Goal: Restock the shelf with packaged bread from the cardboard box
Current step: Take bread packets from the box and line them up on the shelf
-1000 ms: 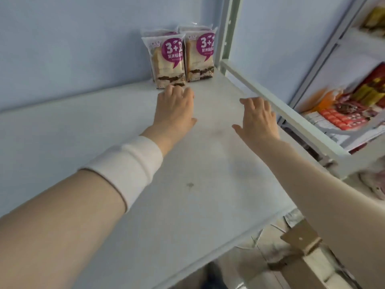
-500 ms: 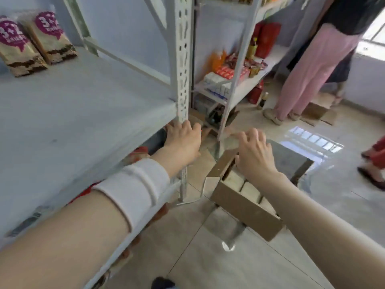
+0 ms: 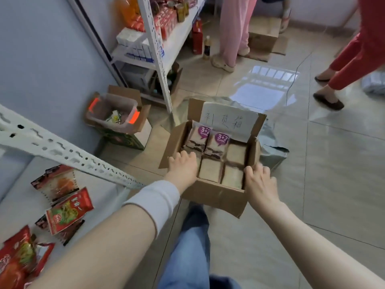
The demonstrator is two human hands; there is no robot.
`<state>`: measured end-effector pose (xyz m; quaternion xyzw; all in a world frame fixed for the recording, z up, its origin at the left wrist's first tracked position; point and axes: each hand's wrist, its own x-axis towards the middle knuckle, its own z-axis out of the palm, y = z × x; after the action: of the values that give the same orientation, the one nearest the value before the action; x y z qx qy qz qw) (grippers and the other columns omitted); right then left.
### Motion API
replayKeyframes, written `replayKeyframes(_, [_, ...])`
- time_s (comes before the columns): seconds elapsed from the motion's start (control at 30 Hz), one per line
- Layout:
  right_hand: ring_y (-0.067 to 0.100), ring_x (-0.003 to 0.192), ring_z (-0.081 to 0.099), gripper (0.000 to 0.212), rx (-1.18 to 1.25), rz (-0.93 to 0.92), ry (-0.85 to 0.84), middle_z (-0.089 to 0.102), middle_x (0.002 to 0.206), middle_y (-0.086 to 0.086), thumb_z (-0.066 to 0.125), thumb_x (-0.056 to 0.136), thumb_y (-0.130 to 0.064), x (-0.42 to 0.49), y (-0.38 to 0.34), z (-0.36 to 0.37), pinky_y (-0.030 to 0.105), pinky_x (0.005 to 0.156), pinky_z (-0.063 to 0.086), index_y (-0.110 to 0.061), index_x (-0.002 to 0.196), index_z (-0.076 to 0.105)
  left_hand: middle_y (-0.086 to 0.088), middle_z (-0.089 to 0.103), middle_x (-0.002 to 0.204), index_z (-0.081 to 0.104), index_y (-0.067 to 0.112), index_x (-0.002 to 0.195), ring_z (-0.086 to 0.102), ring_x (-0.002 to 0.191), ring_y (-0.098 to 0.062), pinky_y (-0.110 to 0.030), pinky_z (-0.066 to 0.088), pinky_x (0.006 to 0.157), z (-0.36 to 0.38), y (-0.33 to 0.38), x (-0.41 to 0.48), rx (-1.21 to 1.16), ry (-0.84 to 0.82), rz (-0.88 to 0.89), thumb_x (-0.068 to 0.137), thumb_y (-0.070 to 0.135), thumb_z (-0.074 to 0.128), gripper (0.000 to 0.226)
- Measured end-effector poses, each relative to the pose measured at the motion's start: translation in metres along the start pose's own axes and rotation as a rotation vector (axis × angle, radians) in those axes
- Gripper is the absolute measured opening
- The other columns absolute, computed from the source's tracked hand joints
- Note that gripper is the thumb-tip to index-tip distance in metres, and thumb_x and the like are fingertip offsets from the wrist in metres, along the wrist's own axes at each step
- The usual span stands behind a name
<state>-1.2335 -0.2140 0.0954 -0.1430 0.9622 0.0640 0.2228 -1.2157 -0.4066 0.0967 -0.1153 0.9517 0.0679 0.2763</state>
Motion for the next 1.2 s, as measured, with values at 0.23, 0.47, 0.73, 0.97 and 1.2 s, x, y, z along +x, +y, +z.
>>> replayKeyframes(0.23, [0.030, 0.117, 0.040, 0.033, 0.104, 0.080, -0.130, 0.041, 0.126, 0.011, 0.036, 0.092, -0.006, 0.136, -0.021, 0.063, 0.039, 0.089, 0.042, -0.012, 0.124, 0.040, -0.015, 0.040, 0.133, 0.038, 0.011, 0.126, 0.036, 0.125, -0.034, -0.046, 0.031, 0.103, 0.046, -0.001, 0.162, 0.017, -0.168, 0.056, 0.085, 0.028, 0.062, 0.050])
replayKeyframes(0.47, [0.030, 0.118, 0.047, 0.051, 0.690, 0.368, -0.235, 0.049, 0.126, 0.015, 0.057, 0.089, -0.036, 0.250, -0.031, 0.136, 0.038, 0.095, 0.042, -0.004, 0.127, 0.044, -0.015, 0.022, 0.146, 0.012, 0.016, 0.144, 0.029, 0.133, -0.034, -0.044, 0.028, 0.109, 0.088, -0.011, 0.294, -0.583, 0.043, -0.199, 0.085, 0.038, 0.061, 0.080])
replayKeyframes(0.73, [0.035, 0.109, 0.055, 0.067, 0.992, 0.640, -0.136, 0.063, 0.112, 0.016, 0.077, 0.066, -0.046, 0.307, -0.049, 0.198, 0.042, 0.091, 0.047, -0.004, 0.114, 0.055, -0.012, 0.044, 0.138, 0.025, 0.009, 0.139, 0.044, 0.128, -0.024, -0.029, 0.036, 0.101, 0.118, -0.026, 0.353, -0.938, 0.185, -0.306, 0.078, 0.028, 0.072, 0.080])
replayKeyframes(0.97, [0.023, 0.093, 0.065, 0.038, 1.264, 0.590, -0.191, 0.071, 0.097, 0.006, 0.080, 0.068, -0.029, 0.307, -0.041, 0.195, 0.031, 0.081, 0.051, -0.013, 0.099, 0.065, -0.003, 0.059, 0.122, 0.048, 0.012, 0.123, 0.056, 0.112, -0.020, -0.030, 0.047, 0.088, 0.110, -0.039, 0.350, -1.039, 0.024, -0.298, 0.075, 0.027, 0.075, 0.057])
replayKeyframes(1.2, [0.007, 0.080, 0.065, 0.024, 1.560, 0.550, -0.253, 0.067, 0.089, -0.002, 0.072, 0.079, -0.010, 0.254, -0.011, 0.170, 0.013, 0.063, 0.056, -0.012, 0.100, 0.060, 0.010, 0.064, 0.098, 0.057, 0.028, 0.096, 0.061, 0.096, -0.011, -0.025, 0.052, 0.080, 0.095, -0.048, 0.295, -1.257, 0.088, -0.304, 0.072, 0.023, 0.079, 0.033])
